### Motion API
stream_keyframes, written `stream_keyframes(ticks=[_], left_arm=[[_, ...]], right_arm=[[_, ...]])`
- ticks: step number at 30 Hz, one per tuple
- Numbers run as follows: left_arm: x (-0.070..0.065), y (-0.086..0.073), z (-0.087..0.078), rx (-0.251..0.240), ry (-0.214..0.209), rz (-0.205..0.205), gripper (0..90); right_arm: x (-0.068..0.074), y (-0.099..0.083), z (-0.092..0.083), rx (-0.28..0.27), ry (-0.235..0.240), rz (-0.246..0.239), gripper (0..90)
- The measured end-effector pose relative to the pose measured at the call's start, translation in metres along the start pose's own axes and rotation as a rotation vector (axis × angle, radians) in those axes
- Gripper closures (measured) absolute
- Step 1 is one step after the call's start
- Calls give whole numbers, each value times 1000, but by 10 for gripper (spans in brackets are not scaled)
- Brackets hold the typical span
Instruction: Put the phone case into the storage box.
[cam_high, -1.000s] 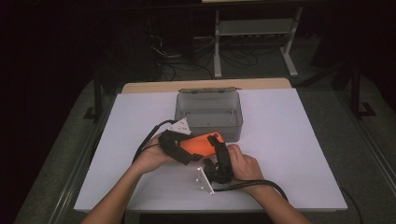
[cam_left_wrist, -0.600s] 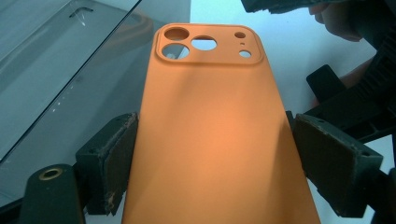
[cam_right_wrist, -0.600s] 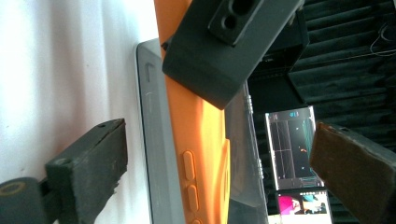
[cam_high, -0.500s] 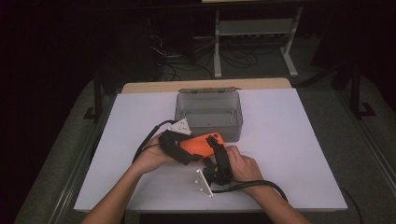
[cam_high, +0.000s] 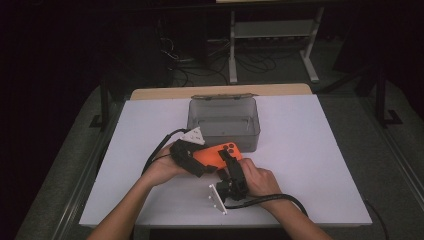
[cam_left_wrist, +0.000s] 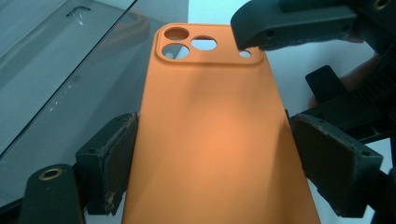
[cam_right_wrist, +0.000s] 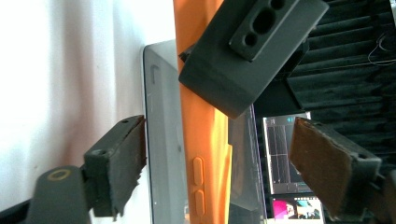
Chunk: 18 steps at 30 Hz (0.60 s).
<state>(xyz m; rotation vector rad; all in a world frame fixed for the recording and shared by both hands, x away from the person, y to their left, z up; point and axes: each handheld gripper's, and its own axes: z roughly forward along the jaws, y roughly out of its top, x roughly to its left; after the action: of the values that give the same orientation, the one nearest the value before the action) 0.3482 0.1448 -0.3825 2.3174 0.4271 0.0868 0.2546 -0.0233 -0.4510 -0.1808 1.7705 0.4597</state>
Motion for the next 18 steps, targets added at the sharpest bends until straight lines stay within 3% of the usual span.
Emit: stream_keyframes(ticks=[18], left_arm=[[0, 0, -1, -1, -1, 3, 165]], right_arm=[[2, 1, -1, 13, -18, -24, 388]])
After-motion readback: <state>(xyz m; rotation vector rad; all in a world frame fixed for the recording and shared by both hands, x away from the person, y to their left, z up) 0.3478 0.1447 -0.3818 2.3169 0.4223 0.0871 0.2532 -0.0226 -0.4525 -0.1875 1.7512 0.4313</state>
